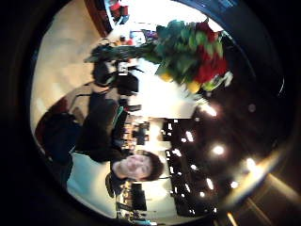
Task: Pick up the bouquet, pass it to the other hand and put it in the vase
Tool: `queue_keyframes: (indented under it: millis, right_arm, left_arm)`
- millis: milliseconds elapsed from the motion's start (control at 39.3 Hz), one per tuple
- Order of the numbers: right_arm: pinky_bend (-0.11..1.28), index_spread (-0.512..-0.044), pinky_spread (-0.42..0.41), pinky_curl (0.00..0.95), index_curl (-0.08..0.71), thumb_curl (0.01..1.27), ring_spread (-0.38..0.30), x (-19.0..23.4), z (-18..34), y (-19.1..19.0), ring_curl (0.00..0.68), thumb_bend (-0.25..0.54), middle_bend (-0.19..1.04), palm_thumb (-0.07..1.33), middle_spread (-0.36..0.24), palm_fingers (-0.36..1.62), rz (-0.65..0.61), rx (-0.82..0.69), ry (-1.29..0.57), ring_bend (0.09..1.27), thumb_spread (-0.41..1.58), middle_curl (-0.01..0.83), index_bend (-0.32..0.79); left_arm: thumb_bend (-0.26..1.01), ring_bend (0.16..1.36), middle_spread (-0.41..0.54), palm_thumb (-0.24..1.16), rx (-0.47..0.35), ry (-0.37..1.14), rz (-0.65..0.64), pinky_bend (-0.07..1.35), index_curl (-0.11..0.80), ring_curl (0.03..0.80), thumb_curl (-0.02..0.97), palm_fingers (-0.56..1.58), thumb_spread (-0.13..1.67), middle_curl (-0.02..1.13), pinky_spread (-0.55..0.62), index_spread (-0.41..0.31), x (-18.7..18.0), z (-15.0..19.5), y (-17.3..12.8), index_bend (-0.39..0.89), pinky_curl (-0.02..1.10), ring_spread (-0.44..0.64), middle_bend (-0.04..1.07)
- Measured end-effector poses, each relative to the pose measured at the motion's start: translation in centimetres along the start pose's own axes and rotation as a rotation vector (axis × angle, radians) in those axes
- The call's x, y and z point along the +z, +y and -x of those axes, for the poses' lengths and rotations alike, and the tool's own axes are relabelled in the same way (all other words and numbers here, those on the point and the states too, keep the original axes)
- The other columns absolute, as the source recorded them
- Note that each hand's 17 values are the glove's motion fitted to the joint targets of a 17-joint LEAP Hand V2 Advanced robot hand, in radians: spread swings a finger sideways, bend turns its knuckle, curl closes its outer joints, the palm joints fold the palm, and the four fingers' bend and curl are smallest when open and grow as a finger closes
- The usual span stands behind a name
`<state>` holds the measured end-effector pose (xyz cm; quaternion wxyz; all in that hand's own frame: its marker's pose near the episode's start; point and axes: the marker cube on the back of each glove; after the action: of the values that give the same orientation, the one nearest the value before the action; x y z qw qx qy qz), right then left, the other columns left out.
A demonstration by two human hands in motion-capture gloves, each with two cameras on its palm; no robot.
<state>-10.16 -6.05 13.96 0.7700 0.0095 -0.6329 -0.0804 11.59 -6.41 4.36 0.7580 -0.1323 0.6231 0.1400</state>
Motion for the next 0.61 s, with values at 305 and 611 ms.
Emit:
queue_keyframes:
  millis: [305, 611]
  right_arm:
    - [0.41, -0.25, -0.221, 0.506, 0.552, 0.36, -0.232, 9.8, 4.8, 2.0, 0.553, -0.011, 0.52, 1.14, -0.171, 1.23, 0.145, 0.079, -0.061, 0.65, 1.05, 0.61, 0.23]
    - [0.42, -0.253, -0.223, 0.517, 0.578, 0.36, -0.231, 15.7, 7.9, 5.1, 0.561, -0.01, 0.52, 1.16, -0.165, 1.22, 0.28, 0.092, -0.075, 0.65, 1.04, 0.616, 0.22]
  left_arm:
    - [-0.01, 0.68, 0.26, 0.59, 0.075, 0.105, 0.016, 0.72, 0.237, 0.283, 0.377, 0.22, 0.98, 0.33, 0.25, 0.128, 2.2, -3.6, 0.7, 0.14, 0.39, 0.27, 0.22]
    - [-0.01, 0.65, 0.167, 0.64, 0.133, 0.117, -0.042, 0.43, 0.294, 0.286, 0.392, 0.31, 0.93, 0.41, 0.33, 0.099, 4.1, -5.9, 2.0, 0.21, 0.3, 0.25, 0.36]
